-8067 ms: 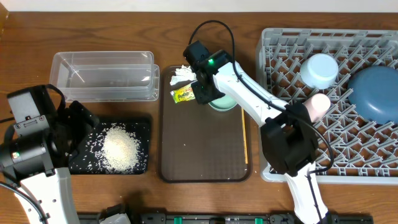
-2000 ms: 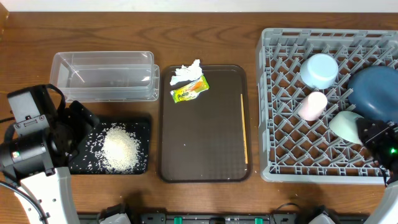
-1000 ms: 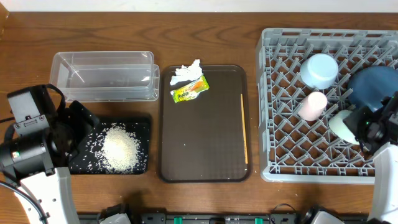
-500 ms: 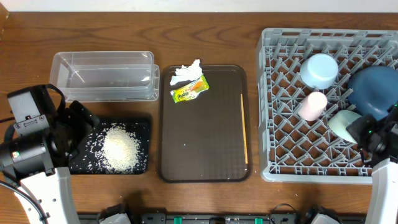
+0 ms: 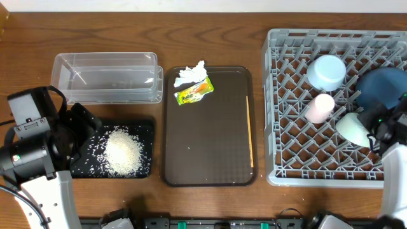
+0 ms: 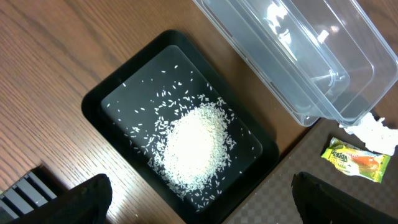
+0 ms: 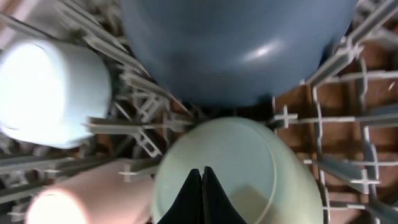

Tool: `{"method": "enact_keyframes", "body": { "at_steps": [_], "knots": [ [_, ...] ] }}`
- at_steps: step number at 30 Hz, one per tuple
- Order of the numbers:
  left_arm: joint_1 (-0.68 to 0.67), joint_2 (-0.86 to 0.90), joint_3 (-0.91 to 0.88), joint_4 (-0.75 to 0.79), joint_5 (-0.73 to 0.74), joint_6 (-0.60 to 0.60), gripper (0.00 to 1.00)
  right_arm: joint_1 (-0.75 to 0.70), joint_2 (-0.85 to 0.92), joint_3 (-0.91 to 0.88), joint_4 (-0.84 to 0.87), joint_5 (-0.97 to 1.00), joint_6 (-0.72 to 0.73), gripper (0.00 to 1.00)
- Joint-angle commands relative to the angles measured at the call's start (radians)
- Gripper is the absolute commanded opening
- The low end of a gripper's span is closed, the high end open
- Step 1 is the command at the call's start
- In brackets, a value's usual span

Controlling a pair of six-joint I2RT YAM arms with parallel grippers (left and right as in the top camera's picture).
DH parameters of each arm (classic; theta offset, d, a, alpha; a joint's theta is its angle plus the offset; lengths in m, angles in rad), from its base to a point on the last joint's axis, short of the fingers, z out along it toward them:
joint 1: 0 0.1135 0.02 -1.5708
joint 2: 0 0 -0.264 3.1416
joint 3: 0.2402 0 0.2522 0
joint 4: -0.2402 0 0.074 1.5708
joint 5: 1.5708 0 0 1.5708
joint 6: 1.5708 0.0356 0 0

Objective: Sort waste into correct bins and load items into the dishwasher rack

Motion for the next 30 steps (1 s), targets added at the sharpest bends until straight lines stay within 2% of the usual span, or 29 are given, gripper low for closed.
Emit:
{"method": "enact_keyframes", "body": {
  "at_steps": [1, 11, 23, 30],
  "knots": [
    [0.005, 0.003, 0.01, -0.003, -0.006, -0.001, 0.95, 0.008, 0.003, -0.003, -0.014, 0.012, 0.011, 0.01],
    [0.005, 0.003, 0.01, -0.003, -0.006, -0.001, 0.95, 0.008, -0.073, -0.003, -0.157, -0.016, 0.002, 0.01],
    [0.005, 0.003, 0.01, -0.003, -0.006, -0.001, 0.95, 0.008, -0.078, -0.003, -0.293, -0.021, -0.024, 0.01],
    [0.005, 0.003, 0.01, -0.003, -0.006, -0.001, 0.95, 0.009, -0.137, -0.003, -0.299, -0.2, -0.058, 0.01]
  ]
}}
